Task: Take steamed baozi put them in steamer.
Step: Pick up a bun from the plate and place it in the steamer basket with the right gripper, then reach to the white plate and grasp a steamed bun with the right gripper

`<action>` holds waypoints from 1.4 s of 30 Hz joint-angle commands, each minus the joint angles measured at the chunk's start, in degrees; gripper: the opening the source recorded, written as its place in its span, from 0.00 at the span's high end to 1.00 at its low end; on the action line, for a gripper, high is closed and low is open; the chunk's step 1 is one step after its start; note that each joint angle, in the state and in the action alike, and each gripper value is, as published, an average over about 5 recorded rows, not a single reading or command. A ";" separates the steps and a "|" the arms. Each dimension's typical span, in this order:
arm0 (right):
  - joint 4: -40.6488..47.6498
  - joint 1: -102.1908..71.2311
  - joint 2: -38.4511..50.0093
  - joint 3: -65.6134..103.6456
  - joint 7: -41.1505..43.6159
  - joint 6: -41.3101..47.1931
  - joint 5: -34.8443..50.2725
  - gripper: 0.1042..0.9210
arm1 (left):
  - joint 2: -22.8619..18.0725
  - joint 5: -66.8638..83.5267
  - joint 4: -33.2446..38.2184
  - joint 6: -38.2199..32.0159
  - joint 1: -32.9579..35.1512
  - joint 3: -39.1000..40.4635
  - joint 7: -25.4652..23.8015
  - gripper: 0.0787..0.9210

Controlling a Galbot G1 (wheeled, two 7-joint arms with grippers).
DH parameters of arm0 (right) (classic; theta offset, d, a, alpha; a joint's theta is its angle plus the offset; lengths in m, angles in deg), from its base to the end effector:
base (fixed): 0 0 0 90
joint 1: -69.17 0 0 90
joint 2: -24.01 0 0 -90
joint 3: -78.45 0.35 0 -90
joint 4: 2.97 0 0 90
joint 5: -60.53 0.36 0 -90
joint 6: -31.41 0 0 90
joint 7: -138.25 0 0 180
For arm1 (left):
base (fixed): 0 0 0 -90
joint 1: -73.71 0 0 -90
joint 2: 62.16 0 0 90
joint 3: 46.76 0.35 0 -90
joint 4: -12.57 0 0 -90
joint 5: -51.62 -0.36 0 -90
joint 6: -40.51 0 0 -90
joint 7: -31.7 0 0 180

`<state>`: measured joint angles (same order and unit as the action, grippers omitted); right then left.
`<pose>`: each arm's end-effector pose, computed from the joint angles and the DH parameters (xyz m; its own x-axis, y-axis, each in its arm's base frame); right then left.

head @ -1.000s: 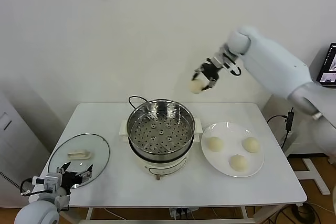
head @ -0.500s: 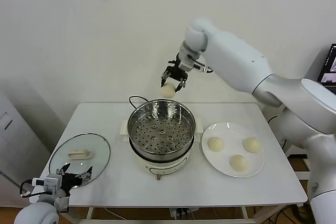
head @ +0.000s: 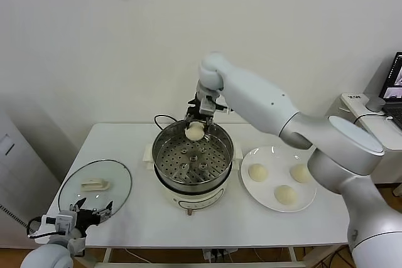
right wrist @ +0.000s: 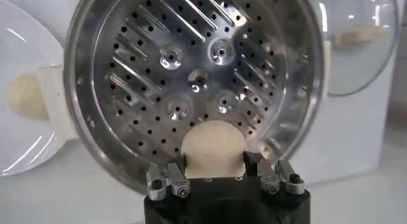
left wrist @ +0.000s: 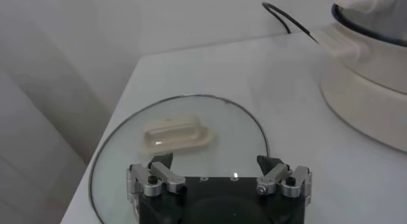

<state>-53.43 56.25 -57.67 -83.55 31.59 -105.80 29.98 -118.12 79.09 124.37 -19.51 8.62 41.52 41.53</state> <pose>0.6150 0.1774 -0.0531 -0.1804 -0.1911 0.9649 -0.0214 -0.9800 -0.1980 0.2299 0.1294 -0.2982 -0.8267 -0.0524 0.5602 0.0516 0.9844 0.1682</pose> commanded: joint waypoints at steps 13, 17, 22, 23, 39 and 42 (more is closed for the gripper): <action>2.90 -6.72 -3.50 5.12 -1.46 -2.78 -13.36 0.42 | -0.18 -0.08 -0.19 -0.17 0.17 0.33 -0.05 0.12; 2.71 -6.91 -3.19 5.69 -2.05 -2.78 -13.60 0.35 | -0.15 -0.07 -0.18 -0.18 0.16 0.42 -0.06 0.12; 2.07 -4.69 -1.74 4.71 -1.14 -2.78 -7.30 0.18 | -0.12 -0.07 0.15 -0.14 0.29 0.38 -0.05 0.12; 1.98 -3.57 -1.17 4.12 -0.84 -2.78 -4.69 0.16 | -0.12 -0.07 0.25 -0.13 0.39 0.34 -0.04 0.12; -0.07 18.27 18.67 -21.50 2.84 31.14 38.98 0.12 | -0.71 -0.49 1.16 -0.45 2.23 -0.73 -0.02 0.12; -1.03 19.18 22.46 -25.73 3.42 36.82 43.19 0.12 | -0.72 -0.49 1.26 -0.36 2.12 -0.64 -0.03 0.12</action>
<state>-53.82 68.99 -43.46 -98.80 33.62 -103.52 57.08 -118.76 78.67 125.50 -19.87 10.31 40.99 41.51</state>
